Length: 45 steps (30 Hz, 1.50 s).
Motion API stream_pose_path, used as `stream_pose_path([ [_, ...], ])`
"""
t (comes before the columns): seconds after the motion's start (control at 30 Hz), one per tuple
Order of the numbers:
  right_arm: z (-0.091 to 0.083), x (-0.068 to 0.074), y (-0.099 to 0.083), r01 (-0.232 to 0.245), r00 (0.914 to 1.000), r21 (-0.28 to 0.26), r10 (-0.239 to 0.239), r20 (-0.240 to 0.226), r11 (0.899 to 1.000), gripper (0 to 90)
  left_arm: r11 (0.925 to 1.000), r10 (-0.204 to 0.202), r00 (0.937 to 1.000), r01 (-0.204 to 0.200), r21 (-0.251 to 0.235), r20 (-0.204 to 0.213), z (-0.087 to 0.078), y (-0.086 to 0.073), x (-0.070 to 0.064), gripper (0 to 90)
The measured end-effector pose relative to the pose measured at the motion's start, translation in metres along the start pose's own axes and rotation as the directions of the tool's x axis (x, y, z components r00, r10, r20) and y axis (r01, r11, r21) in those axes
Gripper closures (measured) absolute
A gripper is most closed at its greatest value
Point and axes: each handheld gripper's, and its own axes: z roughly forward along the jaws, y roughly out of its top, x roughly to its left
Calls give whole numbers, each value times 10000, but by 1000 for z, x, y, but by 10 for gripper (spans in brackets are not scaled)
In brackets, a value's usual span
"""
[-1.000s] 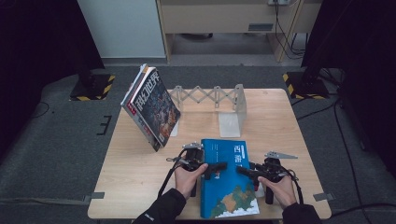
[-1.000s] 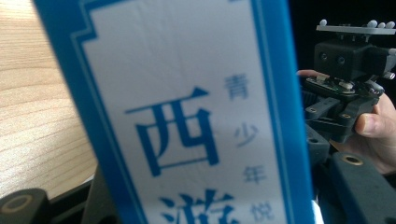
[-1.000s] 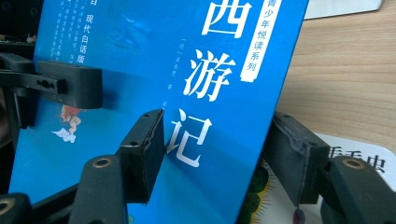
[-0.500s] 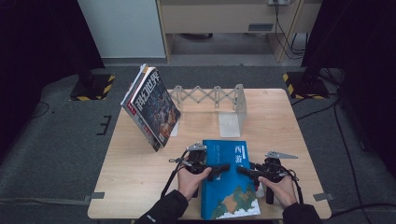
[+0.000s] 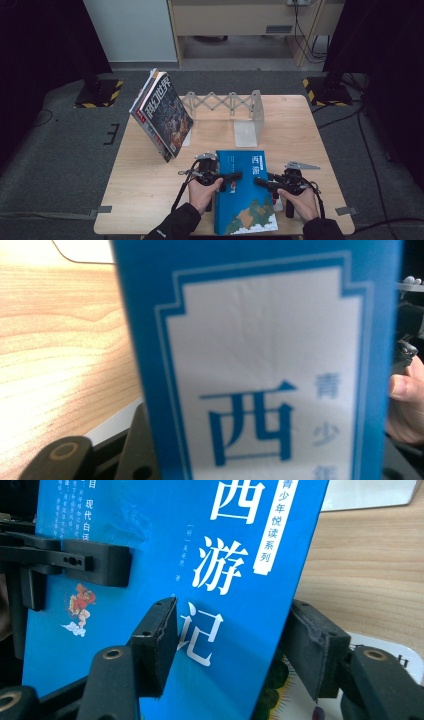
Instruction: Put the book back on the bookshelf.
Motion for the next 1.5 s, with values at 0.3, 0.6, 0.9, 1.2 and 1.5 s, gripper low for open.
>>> stream_pose_path([
  [0.3,-6,0,5,304,9995,-711,-299,86,9970,346,9993,355,9991,-352,-129,250,-11,9,-10,601],
  [0.6,-23,-10,10,486,9952,-1234,-376,904,9912,283,9957,862,9961,-856,-356,168,-30,22,-22,604],
  [0.9,-30,-22,7,1268,9609,-239,-1168,2511,9916,294,9913,1123,9929,-1092,-738,400,-54,34,-33,602],
  [1.2,-41,-40,5,1621,8772,964,-1881,4417,9821,227,9780,1457,9893,-1436,-1516,28,-85,47,-37,599],
  [1.5,-45,-57,-1,1205,8220,1945,-2077,5302,9735,143,9637,1561,9842,-1703,-2057,-839,-111,57,-29,596],
])
